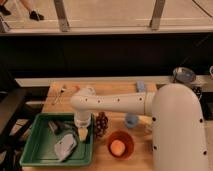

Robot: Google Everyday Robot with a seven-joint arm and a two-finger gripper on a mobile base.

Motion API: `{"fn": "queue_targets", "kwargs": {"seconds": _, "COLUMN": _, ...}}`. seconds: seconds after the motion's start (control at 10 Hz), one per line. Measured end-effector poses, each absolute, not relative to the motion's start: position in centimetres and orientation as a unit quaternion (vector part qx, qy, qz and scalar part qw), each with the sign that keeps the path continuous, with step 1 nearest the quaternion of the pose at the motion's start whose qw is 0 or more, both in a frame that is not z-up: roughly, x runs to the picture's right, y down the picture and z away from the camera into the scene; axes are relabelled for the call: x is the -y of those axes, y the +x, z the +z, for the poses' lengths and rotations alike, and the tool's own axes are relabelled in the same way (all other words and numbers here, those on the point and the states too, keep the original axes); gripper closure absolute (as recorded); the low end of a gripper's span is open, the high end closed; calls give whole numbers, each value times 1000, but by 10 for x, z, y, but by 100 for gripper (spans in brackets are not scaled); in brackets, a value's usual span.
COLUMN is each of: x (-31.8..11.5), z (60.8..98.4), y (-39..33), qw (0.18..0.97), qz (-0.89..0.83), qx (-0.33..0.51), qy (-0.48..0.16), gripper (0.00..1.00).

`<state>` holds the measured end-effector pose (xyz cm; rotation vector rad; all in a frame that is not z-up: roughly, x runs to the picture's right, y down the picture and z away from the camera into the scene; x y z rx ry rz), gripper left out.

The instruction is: Wipe tray with brush

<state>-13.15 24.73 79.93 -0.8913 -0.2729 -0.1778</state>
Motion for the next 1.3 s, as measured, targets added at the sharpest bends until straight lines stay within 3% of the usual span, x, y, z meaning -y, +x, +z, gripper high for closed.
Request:
{"fn": "queue_targets", "kwargs": {"seconds": 0.2, "x": -247, "z": 800, "y": -131, "qw": 890, "qz": -86, "qx": 131, "qy": -428, "gripper": 91}}
{"fn": "queue_targets", "kwargs": {"seconds": 0.4, "x": -246, "z": 798, "y": -130, "qw": 892, "qz": -89, "qx": 130, "qy": -424, "gripper": 100}}
{"fn": "queue_targets", "kwargs": {"seconds": 1.3, "x": -119, "z": 685, "y": -140, "qw": 943, "qz": -152, "qx": 139, "qy": -260, "gripper": 100}}
